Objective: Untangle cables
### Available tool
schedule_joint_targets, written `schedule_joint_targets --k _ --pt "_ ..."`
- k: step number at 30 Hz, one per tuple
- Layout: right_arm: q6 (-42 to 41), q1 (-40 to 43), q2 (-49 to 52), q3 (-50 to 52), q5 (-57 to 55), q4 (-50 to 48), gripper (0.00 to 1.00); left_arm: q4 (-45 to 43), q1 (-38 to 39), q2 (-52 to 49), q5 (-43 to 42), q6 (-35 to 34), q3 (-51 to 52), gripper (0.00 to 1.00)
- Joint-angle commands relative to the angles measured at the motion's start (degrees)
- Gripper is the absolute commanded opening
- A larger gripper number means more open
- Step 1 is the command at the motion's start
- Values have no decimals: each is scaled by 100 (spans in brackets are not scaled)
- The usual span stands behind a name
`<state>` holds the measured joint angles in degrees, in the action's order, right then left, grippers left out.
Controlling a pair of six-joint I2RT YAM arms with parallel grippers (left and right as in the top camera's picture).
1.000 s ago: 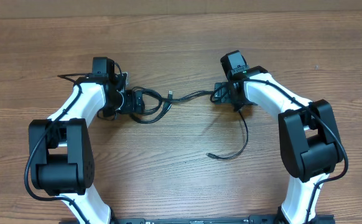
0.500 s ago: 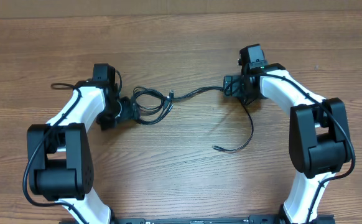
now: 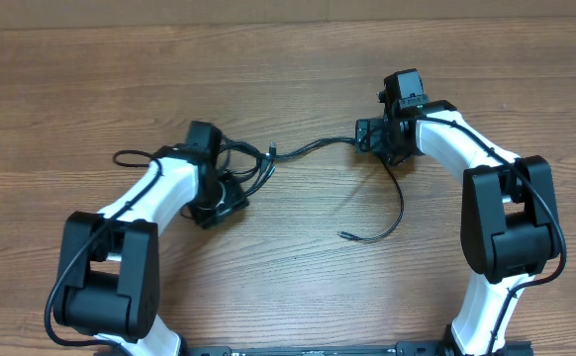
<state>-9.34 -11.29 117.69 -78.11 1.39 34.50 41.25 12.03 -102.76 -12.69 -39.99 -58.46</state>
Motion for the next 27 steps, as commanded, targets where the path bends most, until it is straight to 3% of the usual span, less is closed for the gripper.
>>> schedule_joint_targets --k 1,5,9,19,27 --pt "-83 -31 289 164 535 42 100 -308 199 -256 -179 -726 179 59" --pt "-83 -31 289 164 535 -28 100 -533 273 -256 -297 -1224 177 56" --pt "-83 -33 289 164 538 -61 100 -535 249 -256 -509 -1440 177 62" --pt "-83 -33 289 164 538 -63 100 -553 227 -256 750 -2717 177 66" --pt "-83 -33 289 164 538 -63 100 -560 236 -258 1436 -3134 179 63"
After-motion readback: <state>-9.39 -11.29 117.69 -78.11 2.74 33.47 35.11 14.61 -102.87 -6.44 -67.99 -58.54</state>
